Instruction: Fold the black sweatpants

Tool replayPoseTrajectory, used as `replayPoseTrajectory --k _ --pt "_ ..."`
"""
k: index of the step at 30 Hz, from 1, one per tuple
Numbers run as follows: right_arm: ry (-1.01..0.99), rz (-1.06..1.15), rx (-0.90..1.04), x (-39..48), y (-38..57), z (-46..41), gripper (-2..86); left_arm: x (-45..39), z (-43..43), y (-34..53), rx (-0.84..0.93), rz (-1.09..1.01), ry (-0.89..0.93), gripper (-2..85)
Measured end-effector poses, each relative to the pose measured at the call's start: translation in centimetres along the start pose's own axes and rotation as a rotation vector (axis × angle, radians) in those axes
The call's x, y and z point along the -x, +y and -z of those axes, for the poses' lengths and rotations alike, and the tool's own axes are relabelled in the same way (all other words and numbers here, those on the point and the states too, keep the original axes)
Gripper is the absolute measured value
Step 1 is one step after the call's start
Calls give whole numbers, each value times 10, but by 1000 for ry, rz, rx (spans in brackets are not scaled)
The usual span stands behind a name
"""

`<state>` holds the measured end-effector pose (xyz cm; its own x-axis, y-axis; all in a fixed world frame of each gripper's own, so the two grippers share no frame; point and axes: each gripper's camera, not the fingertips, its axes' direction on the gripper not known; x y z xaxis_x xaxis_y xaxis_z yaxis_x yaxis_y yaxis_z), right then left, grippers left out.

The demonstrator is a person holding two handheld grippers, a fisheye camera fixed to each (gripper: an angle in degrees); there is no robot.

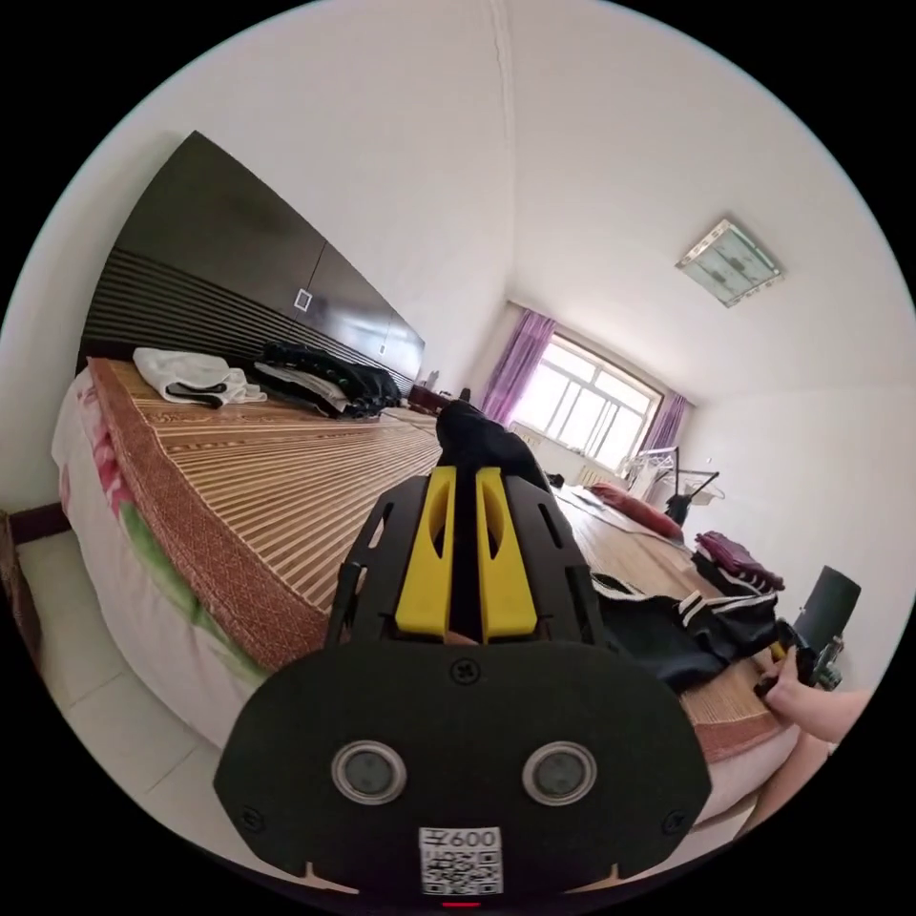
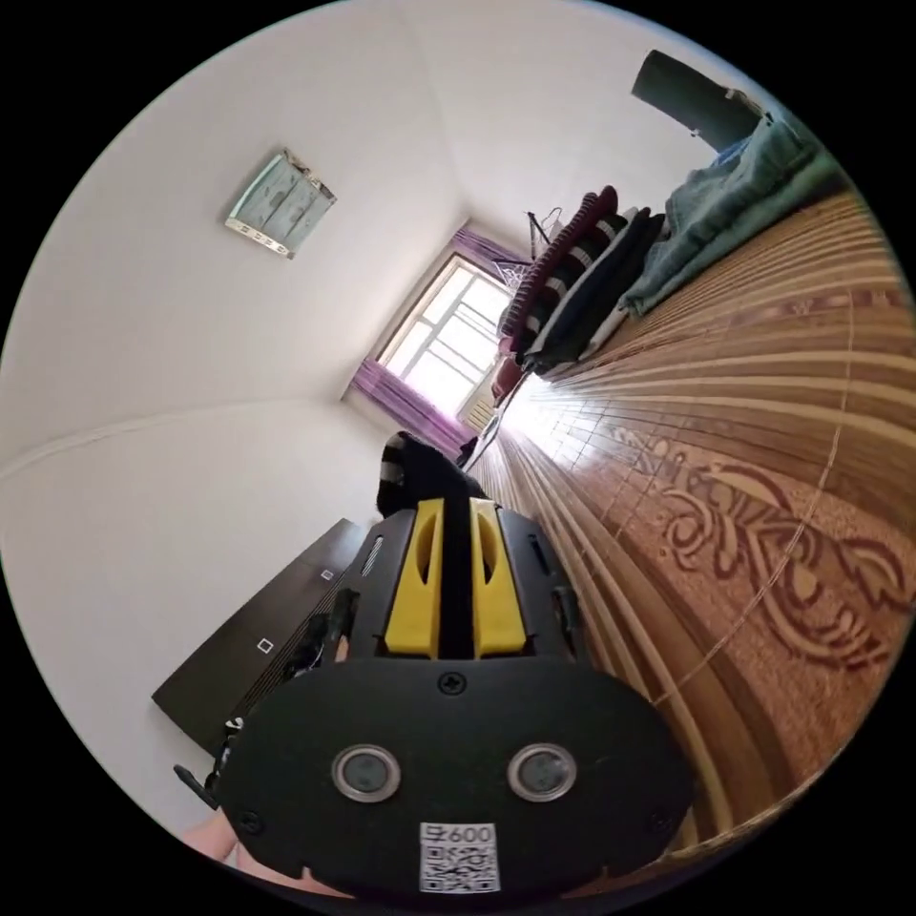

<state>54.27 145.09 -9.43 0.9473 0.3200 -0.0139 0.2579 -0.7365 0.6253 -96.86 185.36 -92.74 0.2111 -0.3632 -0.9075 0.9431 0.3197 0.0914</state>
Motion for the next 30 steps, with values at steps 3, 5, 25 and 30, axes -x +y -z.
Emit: replayPoseTrajectory --k 3,5,25,30 --pt "58 -75 -107 -4 3 16 59 -3 10 -18 -20 -24 -1 16" --pt "143 -38 -247 15 16 46 53 3 14 -29 -27 -8 21 16" --pt "529 766 750 189 93 -243 115 -28 22 -100 17 -15 8 17" --pt "419 975 976 205 121 -268 14 -36 20 -106 33 15 8 18"
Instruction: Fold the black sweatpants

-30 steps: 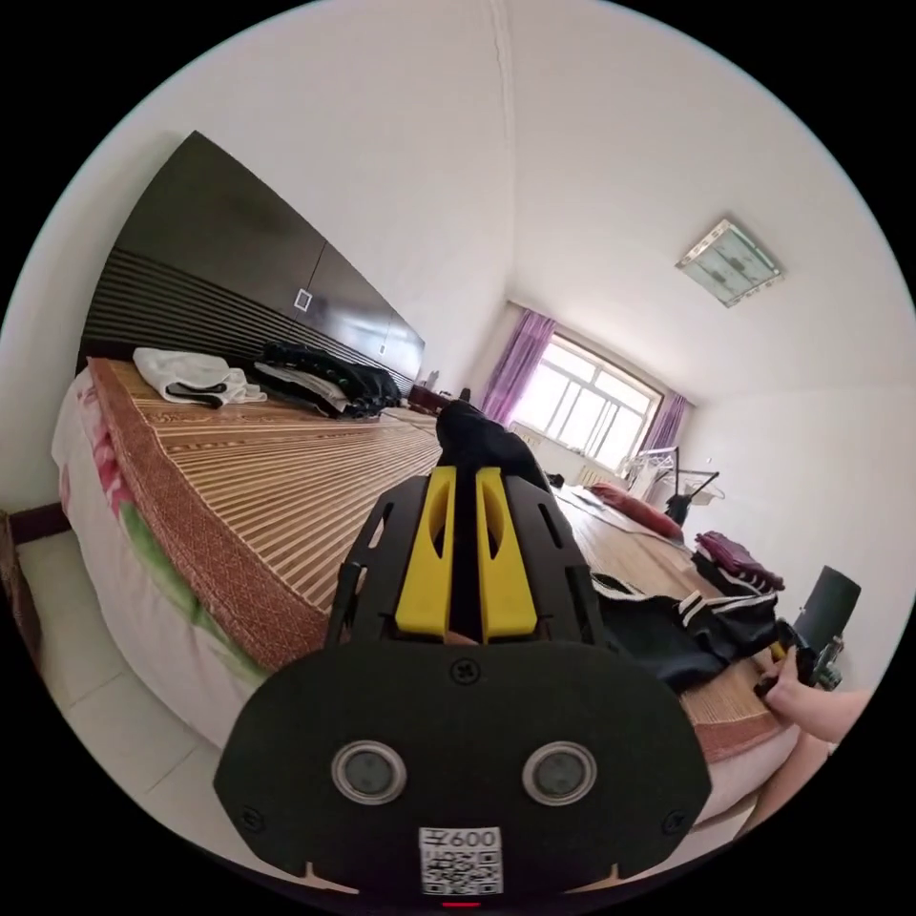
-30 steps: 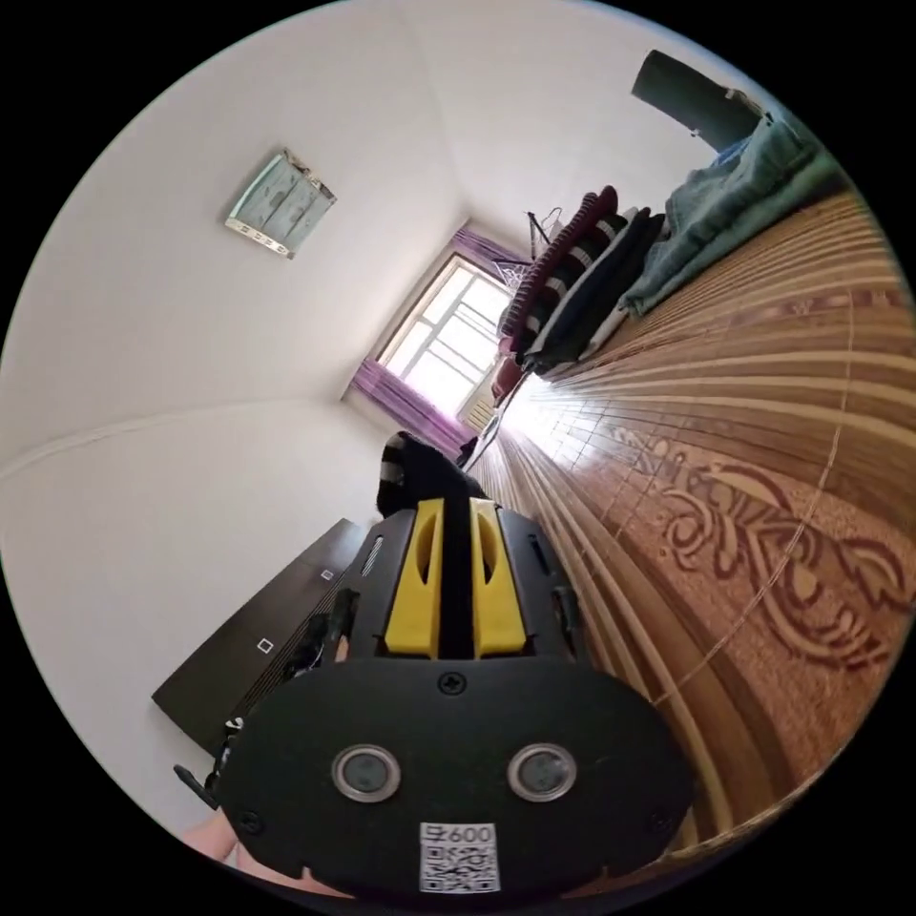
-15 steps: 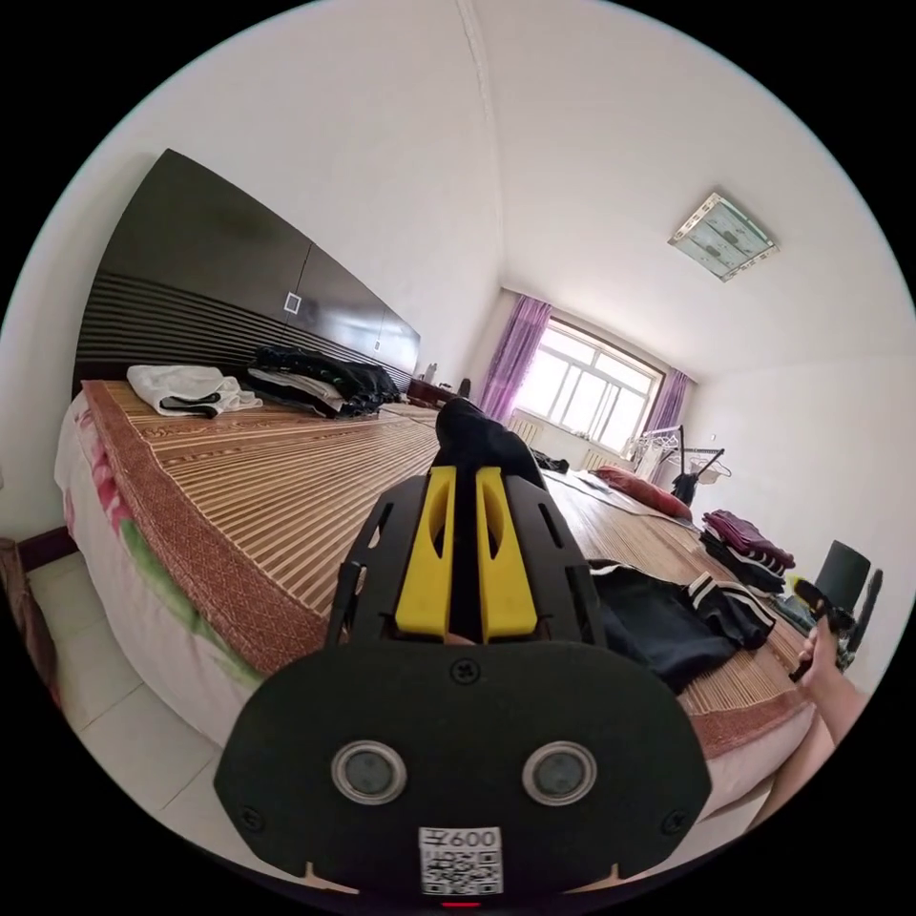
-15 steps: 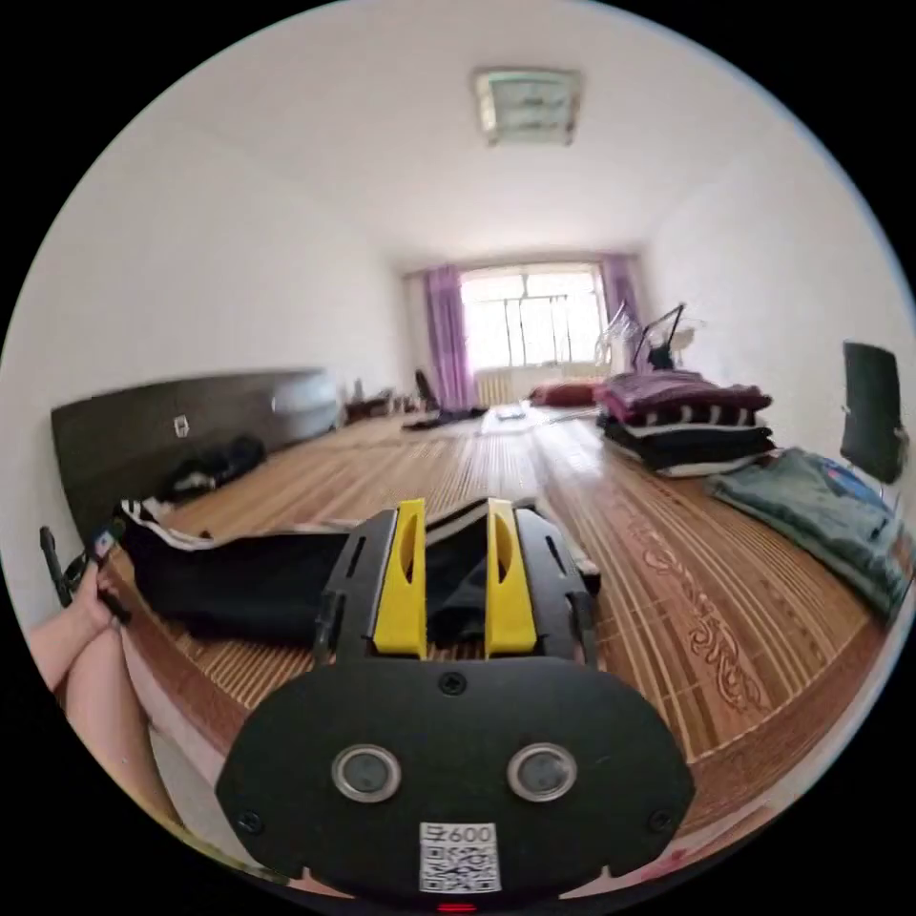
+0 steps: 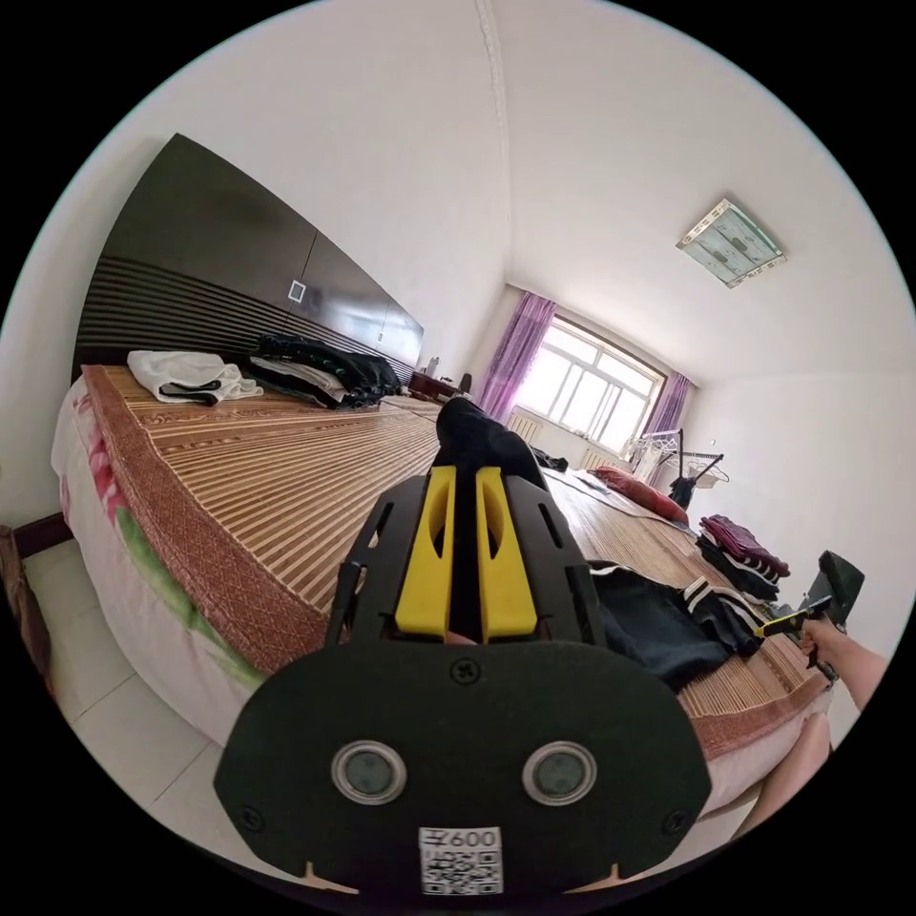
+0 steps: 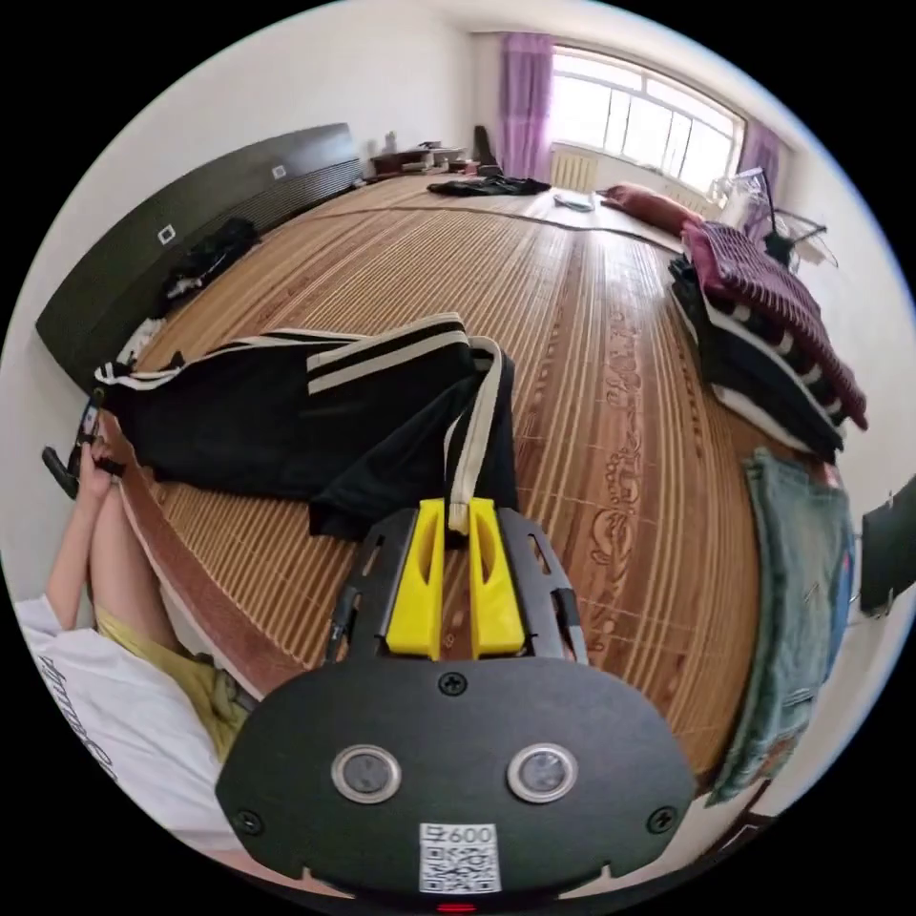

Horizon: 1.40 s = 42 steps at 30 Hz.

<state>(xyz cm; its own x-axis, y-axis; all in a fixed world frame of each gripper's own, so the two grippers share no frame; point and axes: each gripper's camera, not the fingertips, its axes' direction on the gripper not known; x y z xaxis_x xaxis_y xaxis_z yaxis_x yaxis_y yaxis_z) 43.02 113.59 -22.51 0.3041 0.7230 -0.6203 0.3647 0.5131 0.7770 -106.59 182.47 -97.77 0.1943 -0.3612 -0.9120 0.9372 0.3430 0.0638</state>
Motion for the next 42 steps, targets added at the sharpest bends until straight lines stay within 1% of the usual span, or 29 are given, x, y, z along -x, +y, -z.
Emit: replayPoseTrajectory --k 1,2,3,4,5,6,7,8,9,11,12,14,15,16,17,19,21,23,25,28,31,33,35,36,38,40,42 --pt "89 21 7 2 -11 5 12 -2 0 0 -1 -2 -1 18" --pt "210 2 -3 -2 -24 14 13 -8 1 0 -1 -9 -4 18" --pt "279 -34 -16 -7 -30 20 19 -13 1 0 2 -17 -9 18" --pt "406 -171 -75 -23 -43 35 31 -16 0 0 4 -21 -11 18" --pt "454 -330 -149 -42 -48 51 70 -22 -1 0 12 -27 -16 18" --pt "441 -406 -178 -53 -48 59 90 -27 -2 0 18 -30 -19 18" --pt "369 -545 -213 -71 -45 72 107 -29 -2 1 18 -31 -20 18" --pt "269 -627 -270 -78 -39 82 116 -33 0 2 14 -31 -22 18" --pt "215 -633 -314 -76 -35 86 117 -37 3 5 2 -31 -22 18" --pt "66 -501 -455 -36 -25 90 114 -45 7 9 -15 -37 -22 18" --pt "52 -471 -462 -23 -24 87 115 -51 9 12 -21 -45 -26 18" --pt "-19 -328 -381 36 -35 58 123 -60 9 15 -21 -56 -33 18" --pt "-47 -293 -347 51 -39 48 127 -65 9 17 -17 -60 -38 18" --pt "-104 -233 -276 81 -47 28 131 -67 9 18 -16 -60 -38 18" --pt "-153 -210 -214 112 -55 8 133 -70 9 20 -15 -55 -36 18" --pt "-238 -151 -179 158 -64 -15 133 -74 10 25 -18 -45 -26 18" --pt "-261 -102 -145 199 -76 -32 133 -80 12 31 -25 -39 -17 18" --pt "-235 -57 -118 241 -91 -47 131 -88 13 36 -26 -42 -18 18" --pt "-185 -46 -67 259 -102 -59 124 -96 13 41 -24 -48 -20 17" --pt "-95 -38 16 272 -106 -75 86 -107 11 50 -18 -47 -18 17" --pt "-74 -27 -15 274 -89 -60 29 -115 9 59 -13 -35 -10 16" --pt "-90 -33 -60 268 -74 -40 8 -123 8 68 -13 -30 -9 16" --pt "-128 -43 -125 255 -52 -5 -1 -132 7 75 -13 -33 -19 16" --pt "-129 -44 -142 252 -46 5 -3 -139 7 80 -13 -37 -32 16" --pt "-108 -49 -220 234 -20 54 -6 -151 7 89 -21 -52 -43 17" --pt "-89 -50 -277 215 7 94 -6 -159 6 95 -26 -58 -25 17" --pt "-70 -39 -310 193 36 130 -7 -161 1 98 9 -55 37 18"
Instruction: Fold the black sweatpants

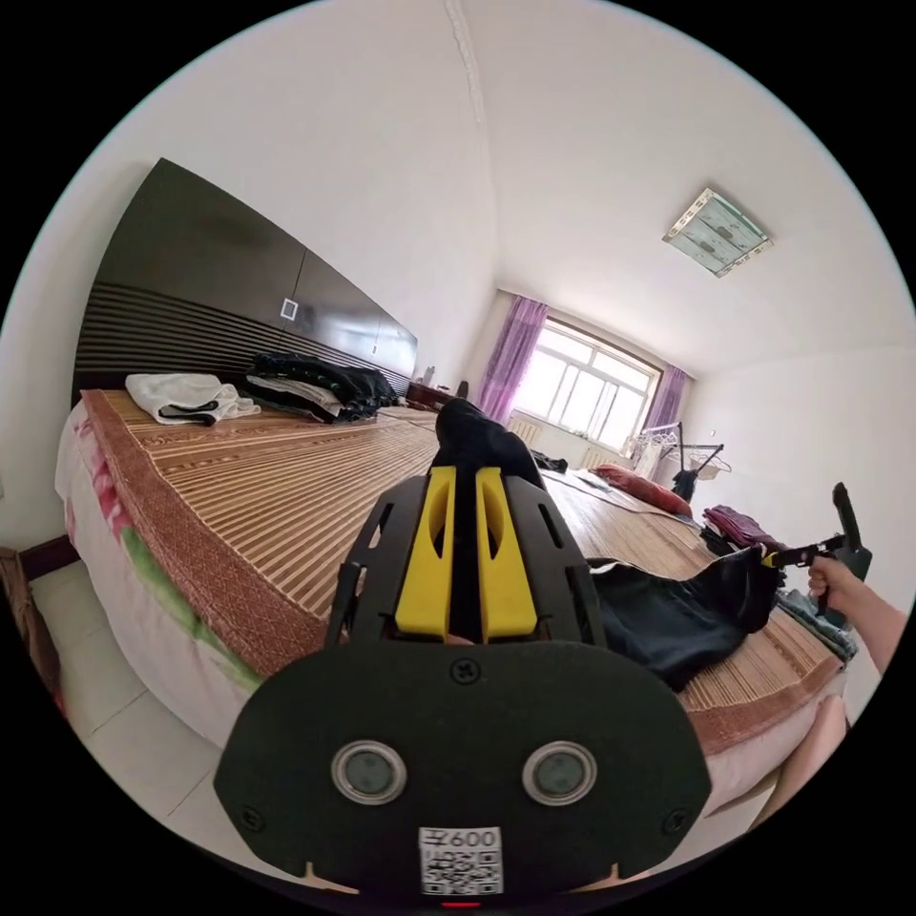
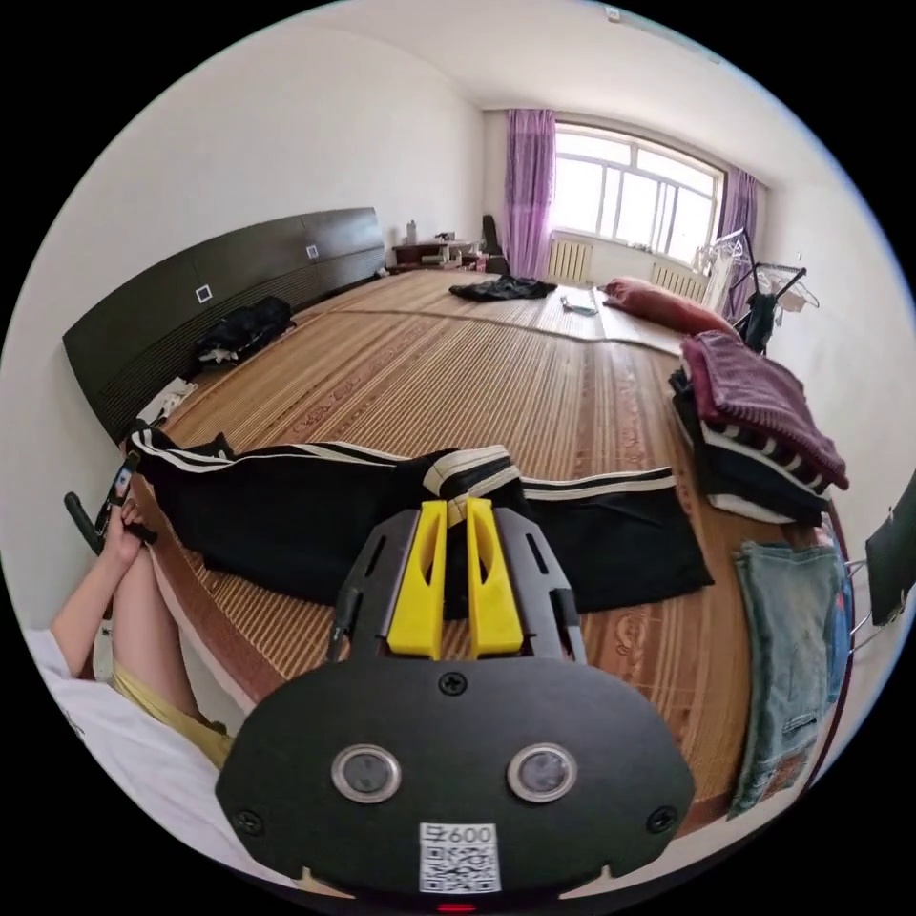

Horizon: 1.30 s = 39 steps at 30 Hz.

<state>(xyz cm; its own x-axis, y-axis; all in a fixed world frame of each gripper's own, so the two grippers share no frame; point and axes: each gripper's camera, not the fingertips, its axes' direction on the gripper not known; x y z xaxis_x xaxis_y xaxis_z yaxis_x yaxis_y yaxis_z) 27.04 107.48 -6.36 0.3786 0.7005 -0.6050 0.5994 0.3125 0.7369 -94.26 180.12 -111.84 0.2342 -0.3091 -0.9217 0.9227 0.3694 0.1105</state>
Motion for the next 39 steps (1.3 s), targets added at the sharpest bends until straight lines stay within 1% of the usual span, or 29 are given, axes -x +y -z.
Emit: replayPoseTrajectory --k 1,2,3,4,5,6,7,9,10,12,14,16,20,25,27,28,30,31,32,34,35,36,37,38,39 --pt "38 18 2 -14 12 27 -7 -2 -1 -1 18 -23 10 18" --pt "74 62 -7 -25 27 54 -7 -10 -1 -2 57 -94 -8 18" --pt "90 85 -14 -30 35 67 -7 -22 0 -3 96 -200 -50 18" --pt "111 138 -29 -40 53 90 -7 -29 2 -3 113 -271 -63 19" --pt "127 201 -44 -50 74 111 -8 -39 6 -2 139 -388 -71 19" --pt "131 237 -53 -54 86 120 -8 -41 14 0 155 -460 -35 20" --pt "150 297 -69 -63 110 135 -8 -39 19 1 156 -468 -10 21" --pt "177 324 -82 -79 143 149 -8 -18 37 7 150 -407 67 22" --pt "179 299 -85 -92 163 157 -8 -12 40 10 153 -394 66 22" --pt "149 241 -108 -113 189 168 -8 0 51 30 185 -406 9 22" --pt "73 191 -232 -132 226 188 -8 6 62 47 187 -404 34 23" --pt "30 161 -294 -141 247 200 -7 14 73 59 174 -351 74 24" --pt "27 82 -221 -157 270 200 -7 20 87 87 212 -327 76 30" --pt "-76 -30 -242 -187 288 221 -3 41 90 104 282 -263 76 48" --pt "-98 -95 -255 -204 292 231 0 62 93 103 289 -196 13 76" --pt "-86 -167 -283 -217 296 239 0 68 94 101 287 -173 -6 84" --pt "-34 -298 -352 -242 307 253 -4 99 104 95 224 -27 -31 94" --pt "7 -445 -389 -265 316 261 -6 108 107 94 194 7 -8 93" --pt "1 -533 -413 -285 323 268 -7 126 112 90 151 61 39 90" --pt "7 -567 -403 -300 323 272 -8 154 116 82 107 175 47 82" --pt "84 -559 -352 -299 313 270 -8 166 115 72 83 227 53 69" --pt "126 -532 -319 -296 305 266 -8 165 106 54 88 238 105 50" --pt "176 -431 -242 -285 284 252 -8 159 97 42 103 215 142 37" --pt "180 -316 -151 -270 260 232 -8 137 73 16 146 135 201 22" --pt "173 -266 -106 -262 248 221 -8 106 40 -9 212 54 222 15"
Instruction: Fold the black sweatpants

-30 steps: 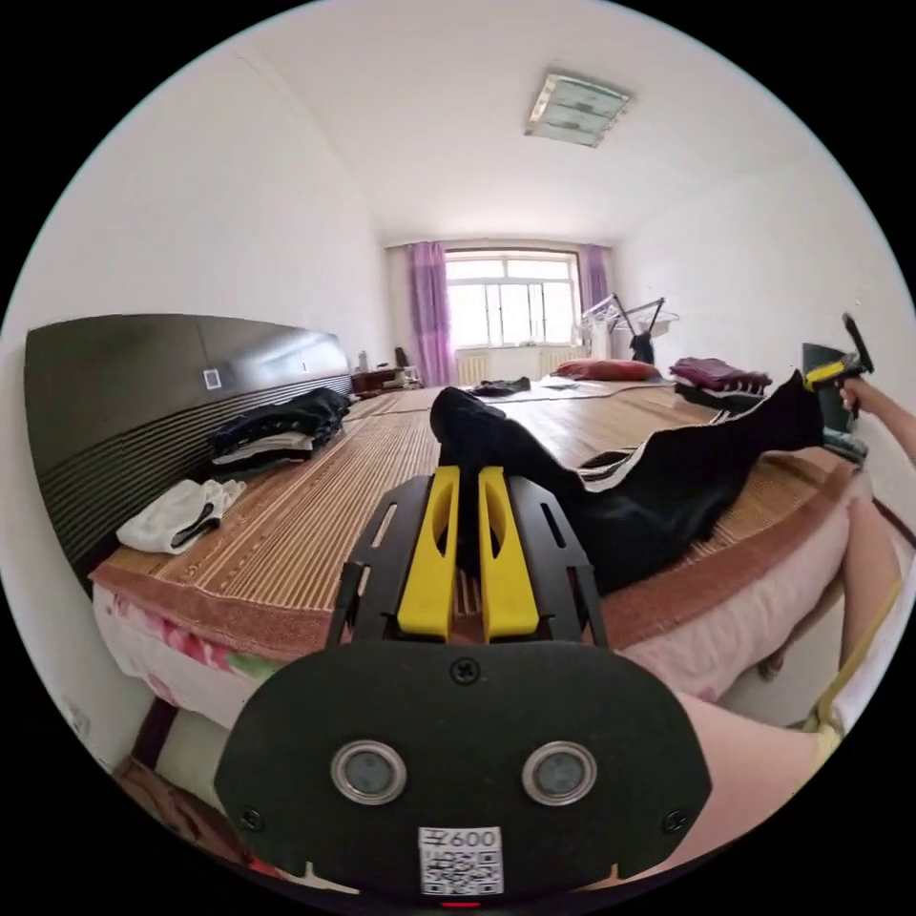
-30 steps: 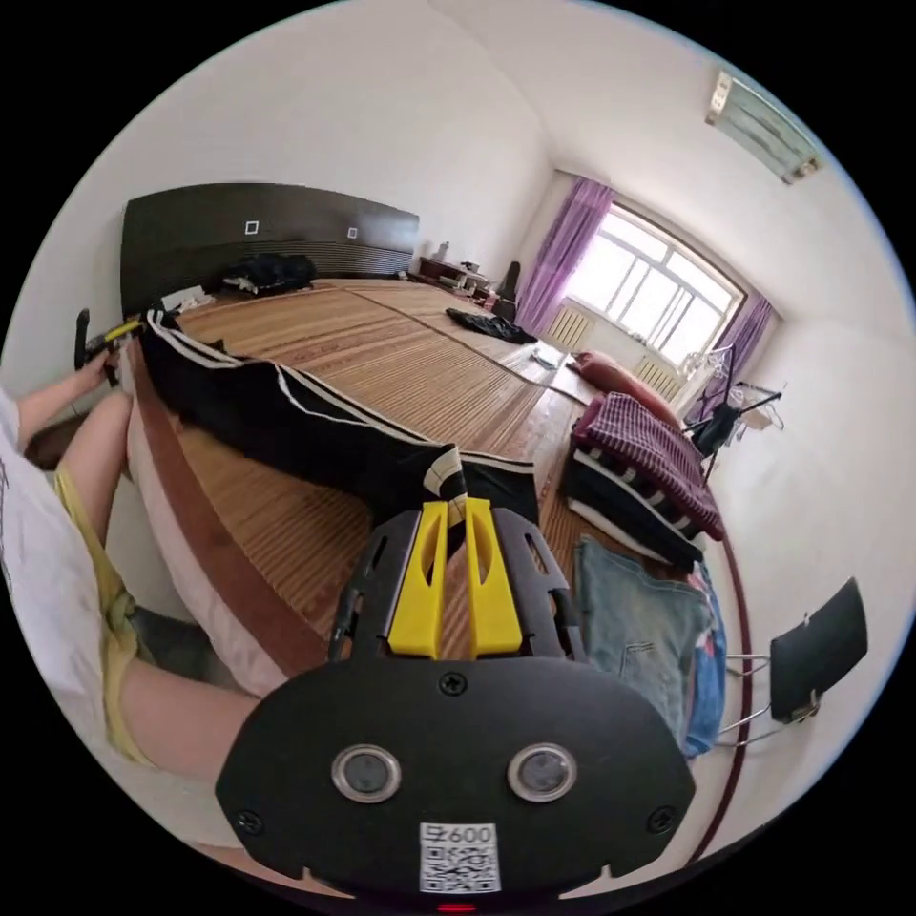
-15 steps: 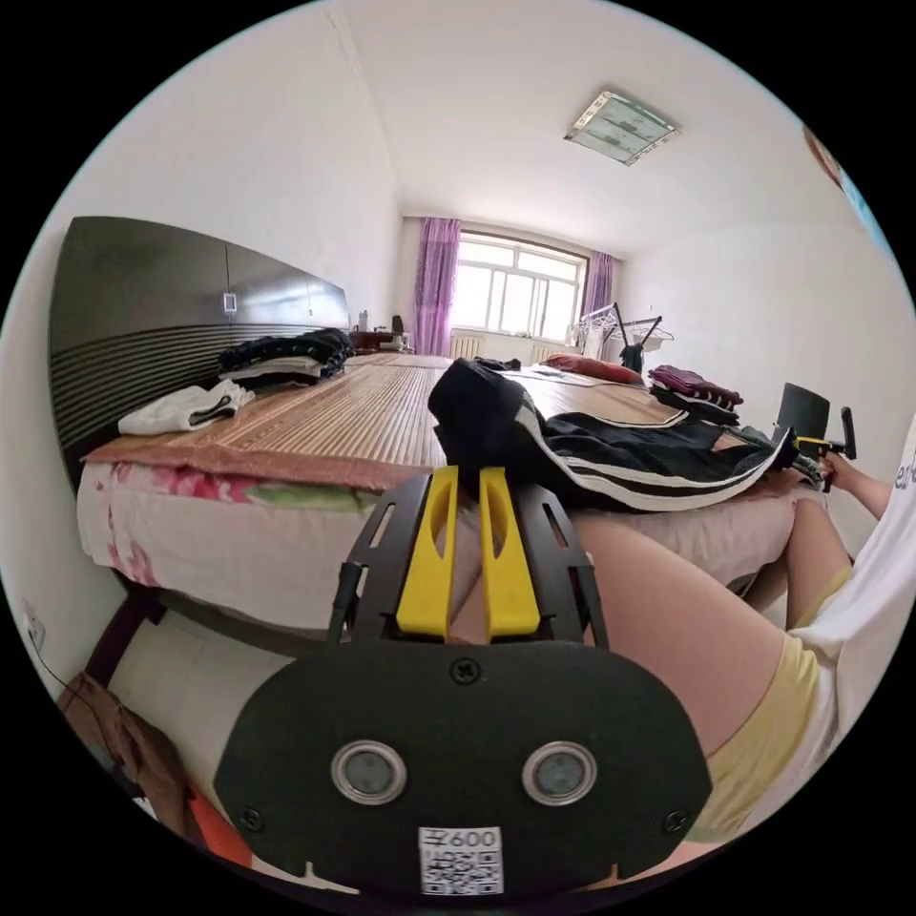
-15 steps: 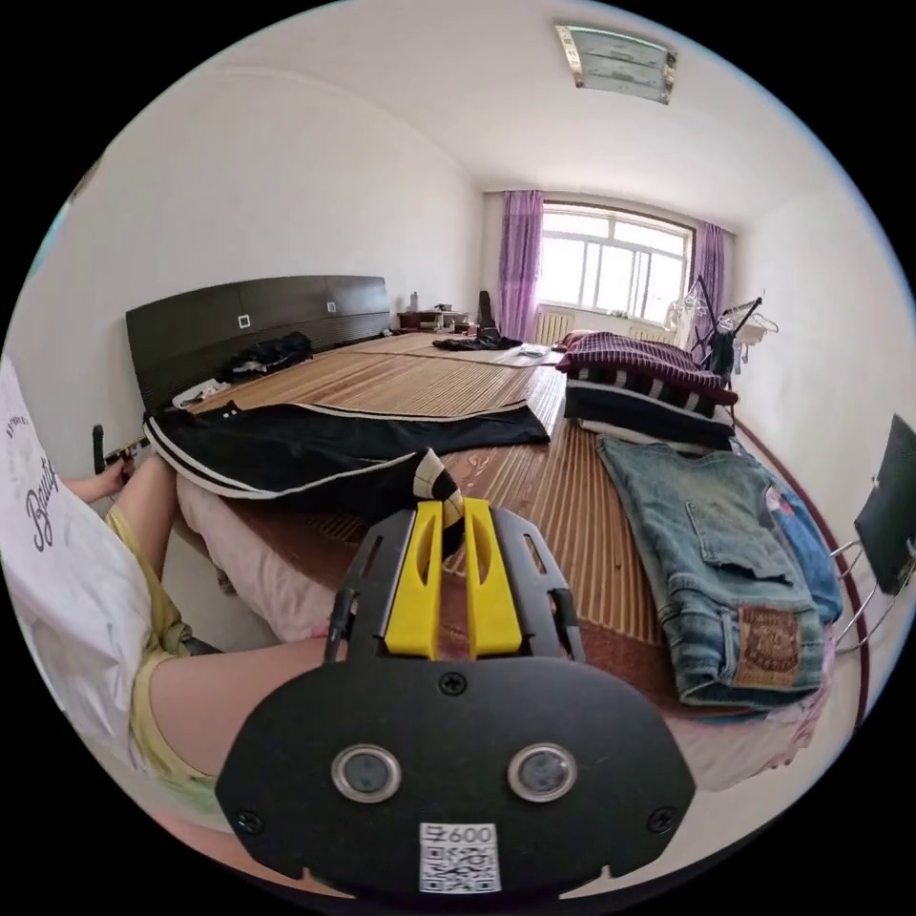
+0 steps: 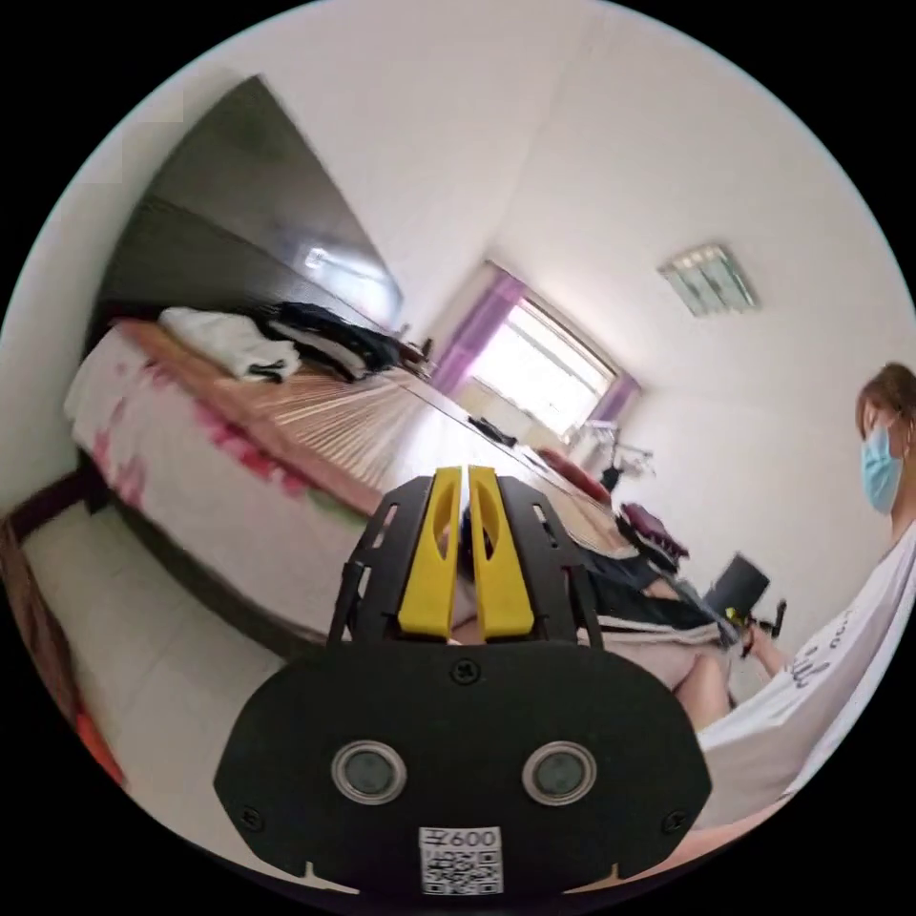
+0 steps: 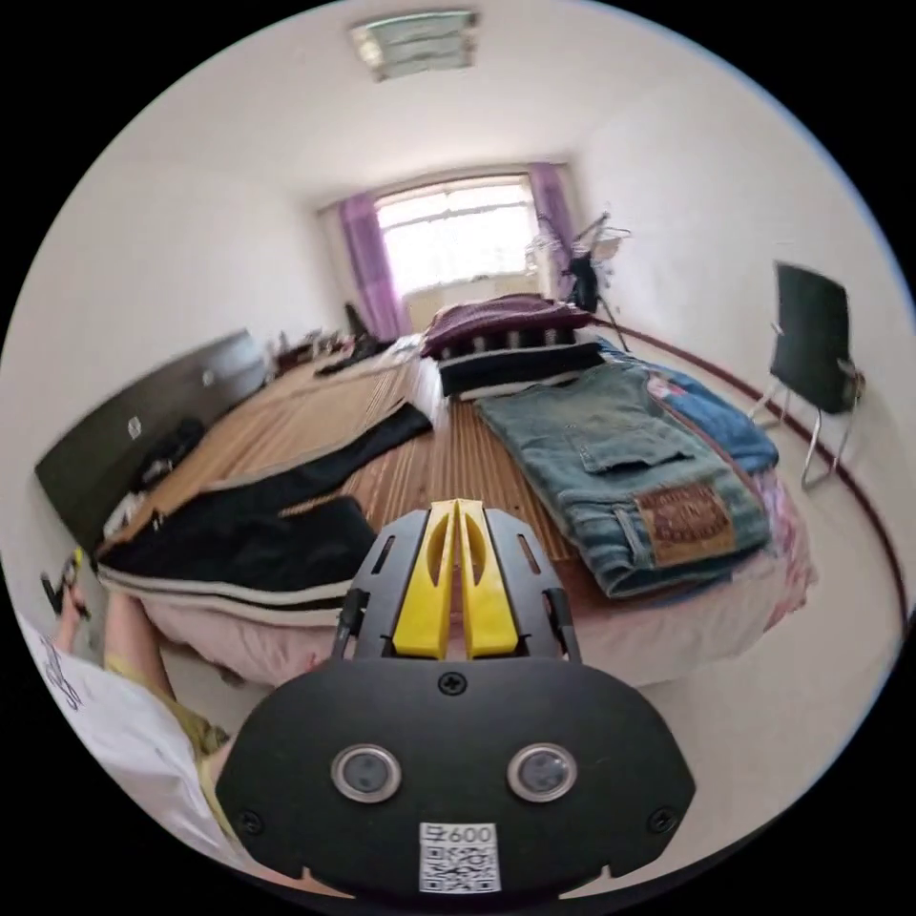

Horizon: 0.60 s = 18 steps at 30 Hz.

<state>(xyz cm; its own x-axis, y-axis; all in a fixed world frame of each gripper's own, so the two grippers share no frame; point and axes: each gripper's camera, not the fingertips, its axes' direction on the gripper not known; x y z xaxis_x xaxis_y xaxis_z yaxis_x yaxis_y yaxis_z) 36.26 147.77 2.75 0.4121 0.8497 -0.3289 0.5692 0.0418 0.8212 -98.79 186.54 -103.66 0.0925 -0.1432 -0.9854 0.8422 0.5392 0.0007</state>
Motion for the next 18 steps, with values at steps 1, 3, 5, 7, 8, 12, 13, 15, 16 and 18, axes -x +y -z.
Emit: replayPoseTrajectory --k 1,3,5,7,8,12,13,15,16,18 --pt "-19 111 86 29 -15 -23 -9 -13 -19 -16 42 -29 -2 13" --pt "-51 282 180 78 -29 -58 -9 -62 -109 -68 228 -93 -23 6" --pt "-89 420 220 136 -32 -97 -9 -98 -202 -90 504 -174 -29 4" --pt "-168 508 261 169 -26 -126 -9 -132 -306 -84 842 -357 -137 3" --pt "-204 571 326 186 -20 -147 -9 -148 -362 -67 965 -491 -274 2" --pt "-125 690 462 215 14 -197 -9 -168 -491 -10 1119 -683 -268 1" --pt "-87 744 407 220 26 -194 -8 -164 -504 -3 1139 -680 -274 1" --pt "-32 817 352 226 47 -193 -8 -149 -530 2 1129 -703 -306 1" --pt "1 819 331 228 56 -194 -8 -144 -534 -3 1115 -686 -319 1" --pt "18 705 341 223 55 -200 -8 -115 -546 -18 1070 -611 -333 1"
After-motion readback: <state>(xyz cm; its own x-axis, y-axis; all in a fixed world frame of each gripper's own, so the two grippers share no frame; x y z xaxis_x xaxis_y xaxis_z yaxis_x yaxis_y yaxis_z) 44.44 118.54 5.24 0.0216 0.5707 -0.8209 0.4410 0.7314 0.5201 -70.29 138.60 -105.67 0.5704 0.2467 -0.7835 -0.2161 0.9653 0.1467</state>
